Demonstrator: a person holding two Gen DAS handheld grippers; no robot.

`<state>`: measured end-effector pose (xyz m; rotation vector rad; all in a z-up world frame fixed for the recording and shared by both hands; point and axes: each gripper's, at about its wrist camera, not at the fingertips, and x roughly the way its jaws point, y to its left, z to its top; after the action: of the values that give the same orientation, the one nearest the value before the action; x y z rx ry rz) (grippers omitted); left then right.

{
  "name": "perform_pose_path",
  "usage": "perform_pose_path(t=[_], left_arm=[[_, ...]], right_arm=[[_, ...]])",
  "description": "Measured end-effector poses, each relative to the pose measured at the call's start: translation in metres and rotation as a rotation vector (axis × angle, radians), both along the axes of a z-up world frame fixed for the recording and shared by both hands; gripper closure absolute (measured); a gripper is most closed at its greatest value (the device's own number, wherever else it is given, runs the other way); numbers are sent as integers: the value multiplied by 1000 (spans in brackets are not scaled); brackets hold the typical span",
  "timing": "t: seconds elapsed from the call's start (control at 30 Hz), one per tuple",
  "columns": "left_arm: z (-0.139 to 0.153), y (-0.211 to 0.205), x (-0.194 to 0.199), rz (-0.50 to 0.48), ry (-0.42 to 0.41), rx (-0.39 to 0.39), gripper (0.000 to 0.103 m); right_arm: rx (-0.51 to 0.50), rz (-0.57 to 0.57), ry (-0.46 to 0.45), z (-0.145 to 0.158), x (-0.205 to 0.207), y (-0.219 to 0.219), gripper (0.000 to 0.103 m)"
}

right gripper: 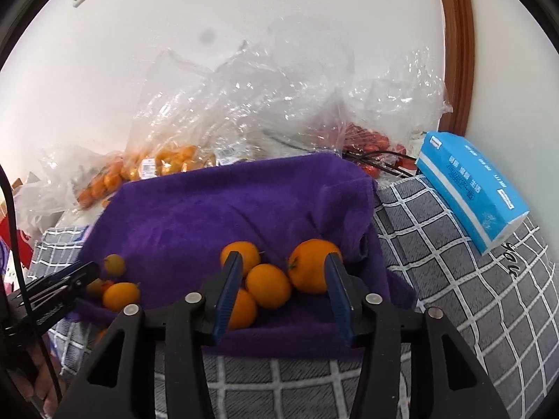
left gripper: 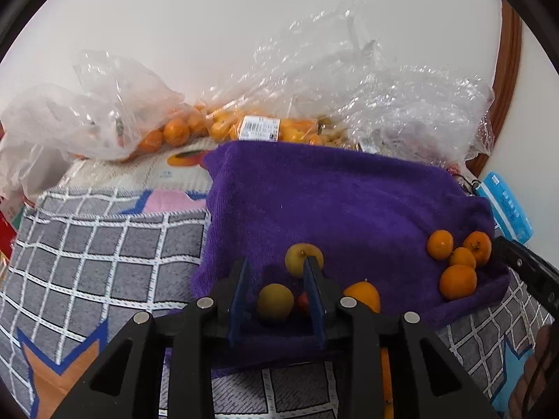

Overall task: Organize fruits
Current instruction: 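Withdraw both open tools from the towel toward the loose oranges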

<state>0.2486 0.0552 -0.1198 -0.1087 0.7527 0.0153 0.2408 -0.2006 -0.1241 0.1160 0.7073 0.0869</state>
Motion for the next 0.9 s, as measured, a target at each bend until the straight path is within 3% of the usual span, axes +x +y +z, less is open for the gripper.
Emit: perform_pose_path(t=[0.13,0.4,0.7,0.9], left_arm=[[15,4,-9,4,-23,-2,70],[25,23,-46,17,-8,-7,70],[3,65,-94,87,75,-55,70],[-10,86,-113,118,116,-111,70]], right_arm=[[15,-6,-1,4,-16,9,46],[-100,-5,3,9,-43,32,46],[-58,48,77,1,-71,60,46],[42,133,161,-20,-87,83,46]])
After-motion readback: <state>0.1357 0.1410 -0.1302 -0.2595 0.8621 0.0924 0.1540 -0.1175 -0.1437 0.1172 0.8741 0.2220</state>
